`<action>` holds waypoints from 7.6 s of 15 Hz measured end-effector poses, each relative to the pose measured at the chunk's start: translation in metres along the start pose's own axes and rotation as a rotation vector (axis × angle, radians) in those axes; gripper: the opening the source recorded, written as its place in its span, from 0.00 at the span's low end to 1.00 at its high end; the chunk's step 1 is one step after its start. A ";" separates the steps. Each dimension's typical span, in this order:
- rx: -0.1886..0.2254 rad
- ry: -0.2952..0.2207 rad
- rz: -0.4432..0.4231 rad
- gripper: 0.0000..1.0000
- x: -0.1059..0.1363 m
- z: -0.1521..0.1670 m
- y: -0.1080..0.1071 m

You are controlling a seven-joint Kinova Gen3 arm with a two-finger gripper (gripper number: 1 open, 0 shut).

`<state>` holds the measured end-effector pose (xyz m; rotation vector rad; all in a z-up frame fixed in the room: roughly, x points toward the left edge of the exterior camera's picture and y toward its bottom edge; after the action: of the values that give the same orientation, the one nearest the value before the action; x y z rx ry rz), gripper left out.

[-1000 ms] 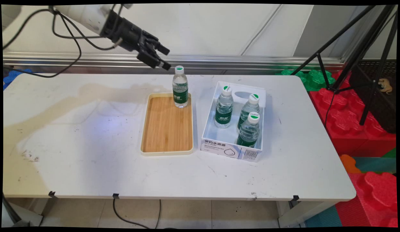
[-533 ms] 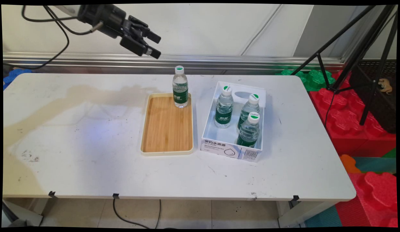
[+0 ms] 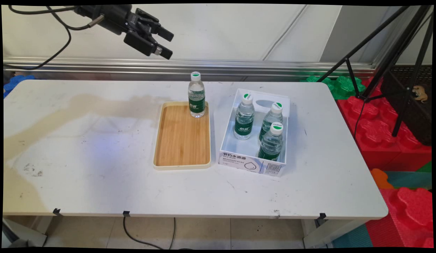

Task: Pick up the green bottle from the white box, then place the picked object on the tray

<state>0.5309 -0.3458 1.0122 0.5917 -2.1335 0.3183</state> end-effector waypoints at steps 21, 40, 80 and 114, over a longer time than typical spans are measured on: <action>-0.105 -0.159 0.166 1.00 0.016 0.199 0.024; -0.108 -0.226 0.153 0.00 0.004 0.325 0.015; -0.019 -0.128 0.041 0.00 -0.002 0.040 0.020; 0.090 -0.211 -0.094 1.00 -0.149 0.120 -0.071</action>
<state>0.5607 -0.4136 0.8216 0.8060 -2.2922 0.3122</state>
